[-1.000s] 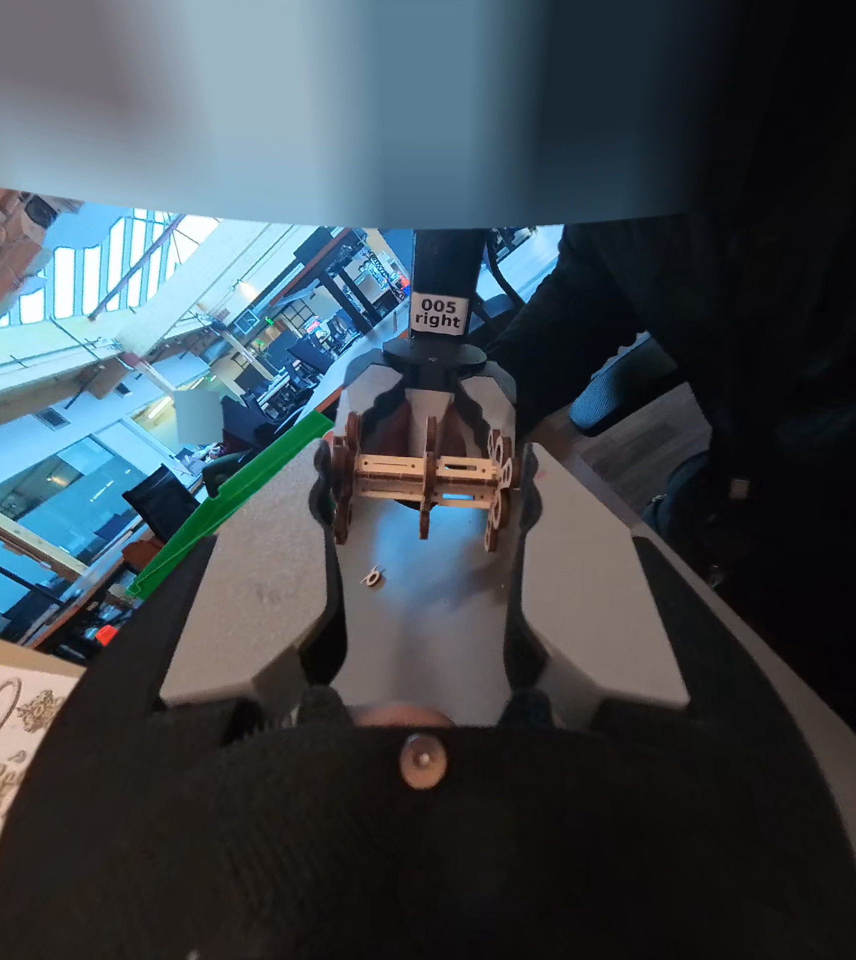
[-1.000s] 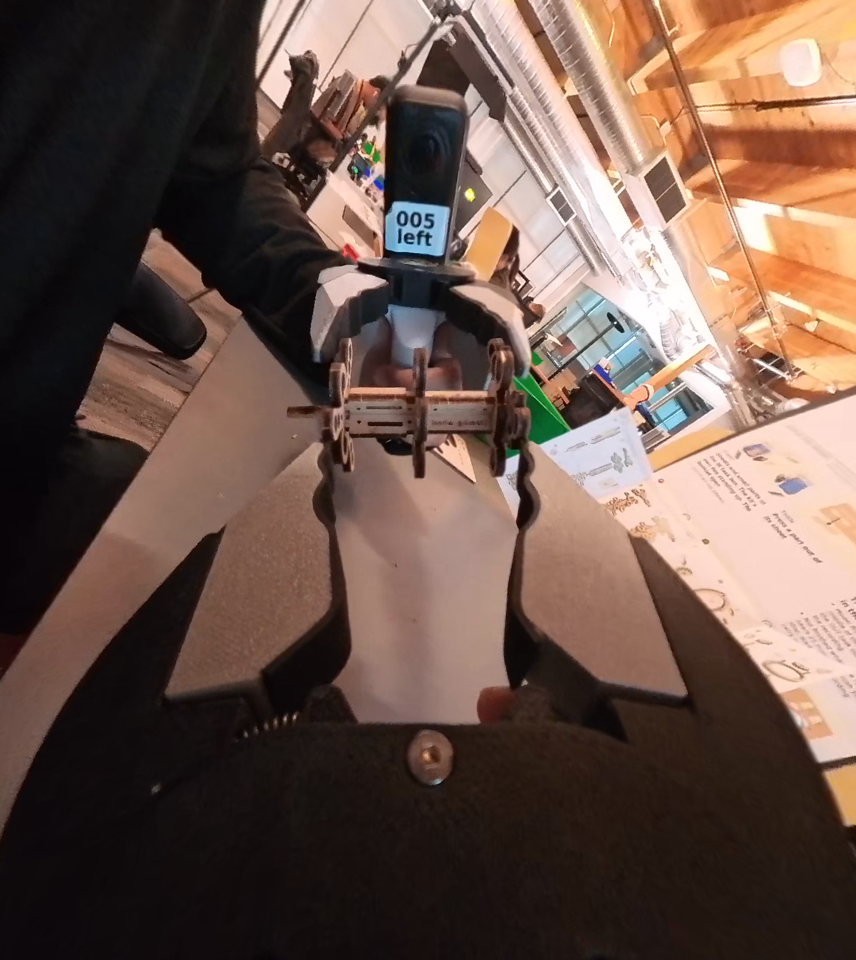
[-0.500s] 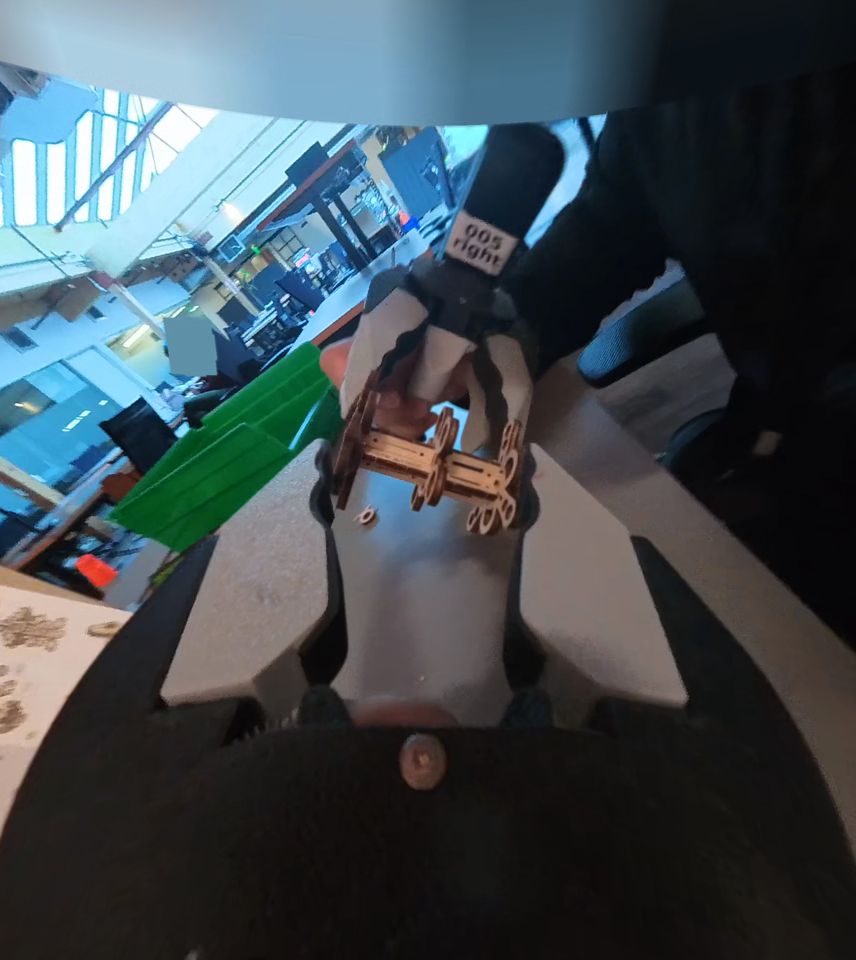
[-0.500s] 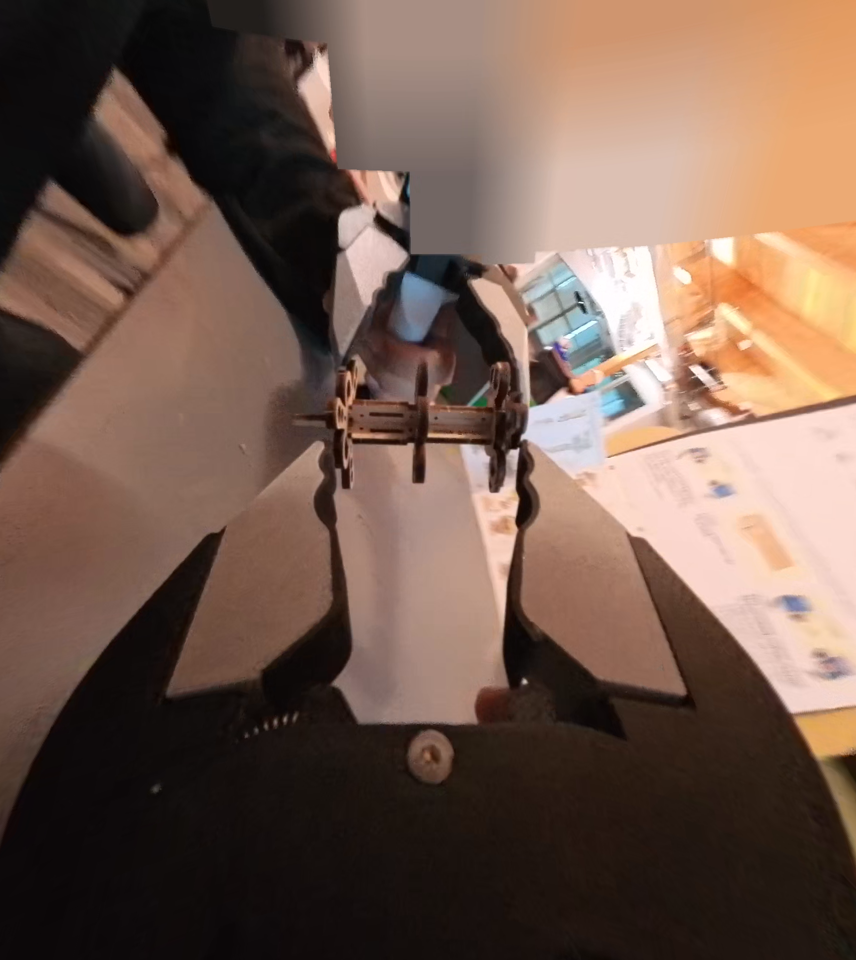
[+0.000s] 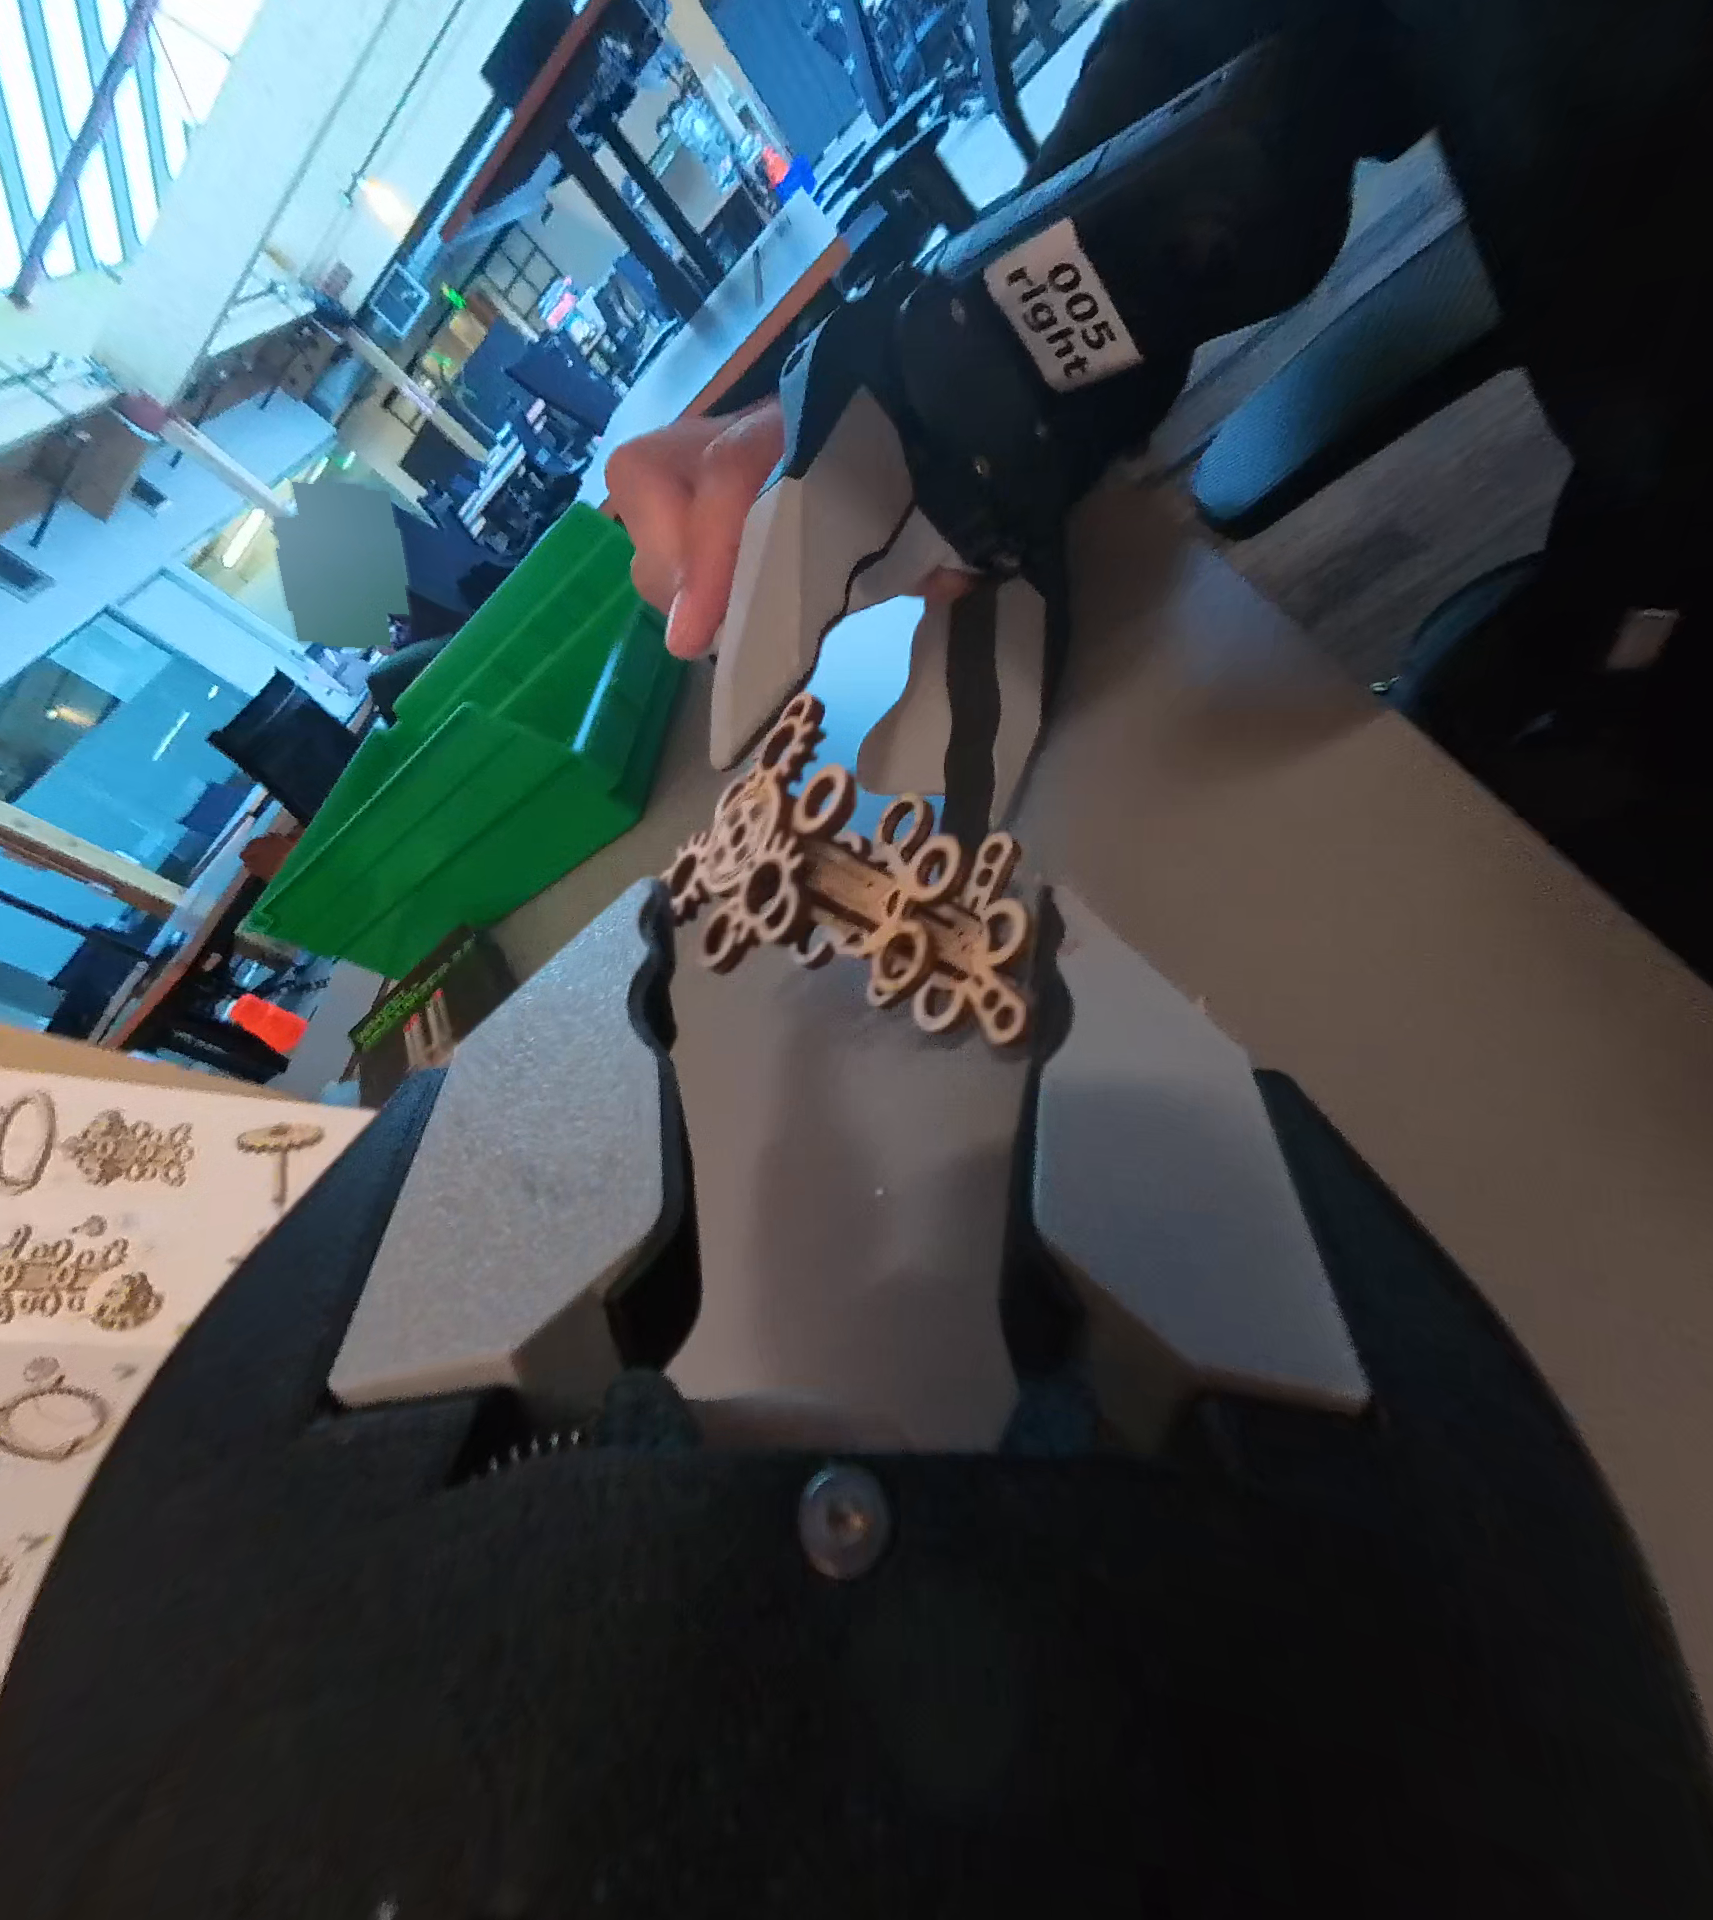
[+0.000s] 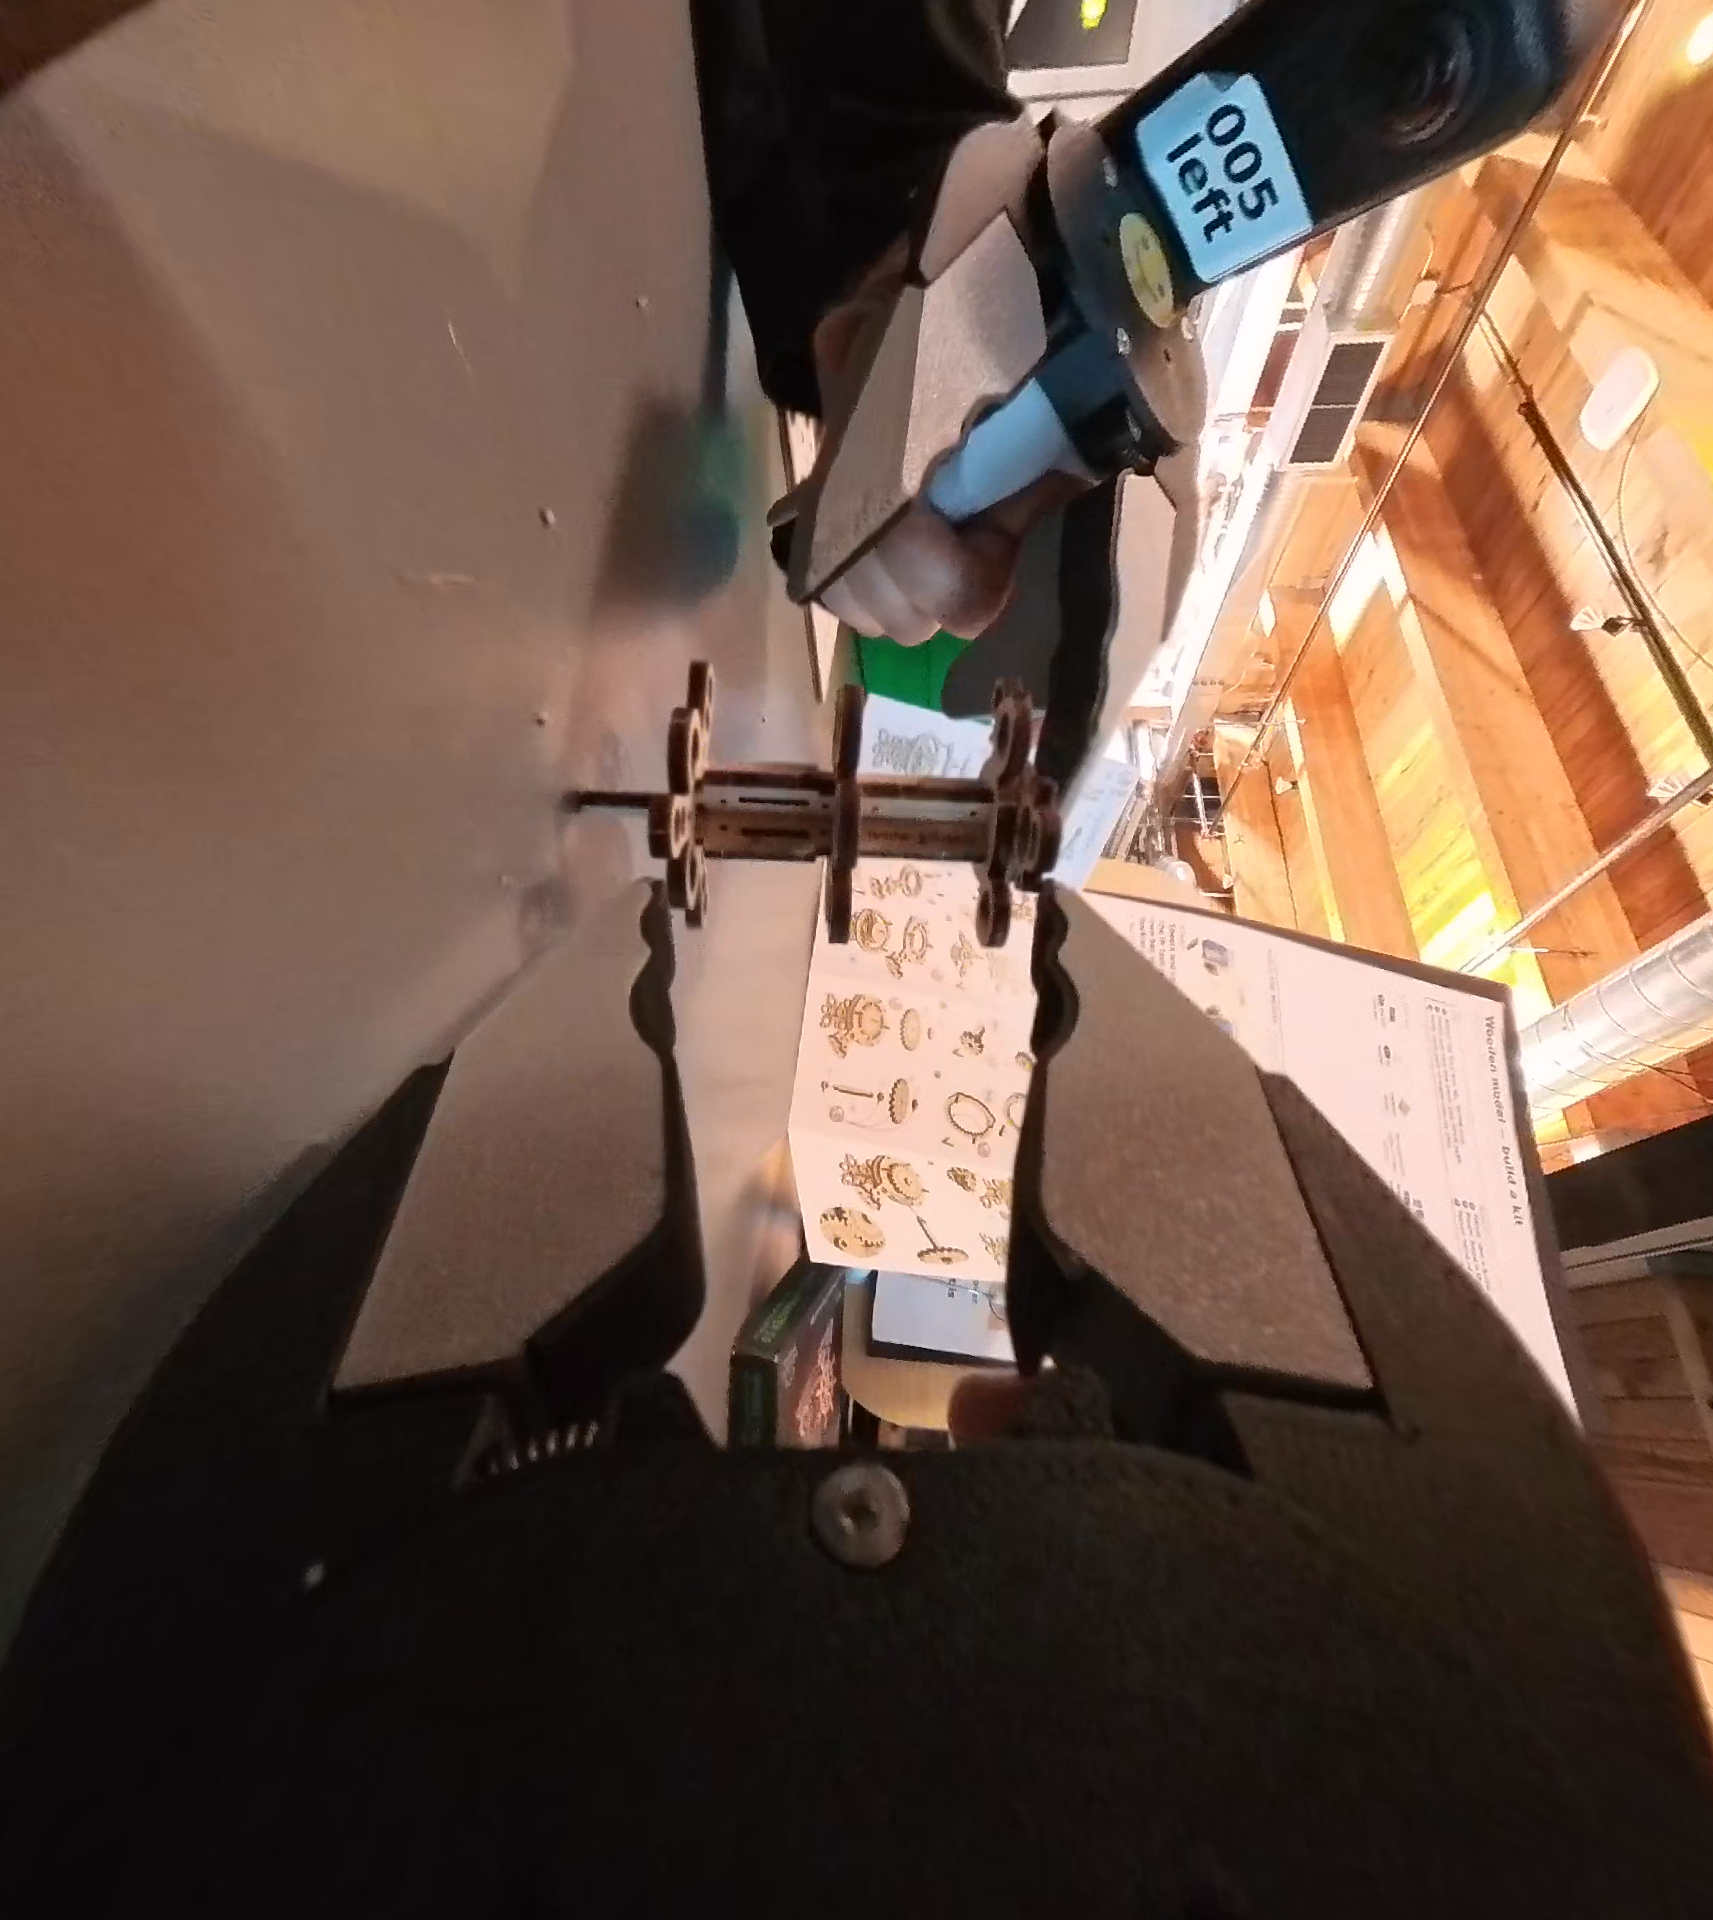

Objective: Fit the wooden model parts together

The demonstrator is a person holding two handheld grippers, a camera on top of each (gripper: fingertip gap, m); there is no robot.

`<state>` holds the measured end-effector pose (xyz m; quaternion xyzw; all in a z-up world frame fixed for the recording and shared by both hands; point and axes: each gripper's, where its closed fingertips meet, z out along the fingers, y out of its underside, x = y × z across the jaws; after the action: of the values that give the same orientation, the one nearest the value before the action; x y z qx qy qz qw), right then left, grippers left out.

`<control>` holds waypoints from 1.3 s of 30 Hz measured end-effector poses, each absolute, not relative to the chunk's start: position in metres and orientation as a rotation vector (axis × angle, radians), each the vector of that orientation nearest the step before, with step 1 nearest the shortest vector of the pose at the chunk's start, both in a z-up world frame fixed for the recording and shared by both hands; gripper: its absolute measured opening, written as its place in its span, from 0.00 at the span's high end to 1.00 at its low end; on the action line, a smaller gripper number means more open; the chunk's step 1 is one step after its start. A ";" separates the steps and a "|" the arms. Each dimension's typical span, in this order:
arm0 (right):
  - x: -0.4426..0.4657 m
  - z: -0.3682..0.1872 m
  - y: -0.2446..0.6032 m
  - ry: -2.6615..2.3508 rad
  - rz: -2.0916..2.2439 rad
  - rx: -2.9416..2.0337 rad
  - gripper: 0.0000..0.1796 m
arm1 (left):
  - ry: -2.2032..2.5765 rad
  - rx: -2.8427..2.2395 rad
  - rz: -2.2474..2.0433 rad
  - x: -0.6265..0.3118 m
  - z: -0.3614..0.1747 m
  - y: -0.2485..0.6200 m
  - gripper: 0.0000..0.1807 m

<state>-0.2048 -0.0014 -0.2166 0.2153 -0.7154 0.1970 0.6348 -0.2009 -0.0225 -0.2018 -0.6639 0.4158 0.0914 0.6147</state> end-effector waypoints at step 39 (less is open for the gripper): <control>-0.187 -0.259 0.086 -2.265 0.831 -0.559 0.81 | 0.695 -1.898 0.019 -0.209 -0.227 -0.006 0.84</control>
<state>-0.1870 0.0855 -0.2588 -0.2134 -0.8645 0.3172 0.3263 -0.2095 -0.0059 -0.2270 -0.7956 0.2914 0.0081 0.5311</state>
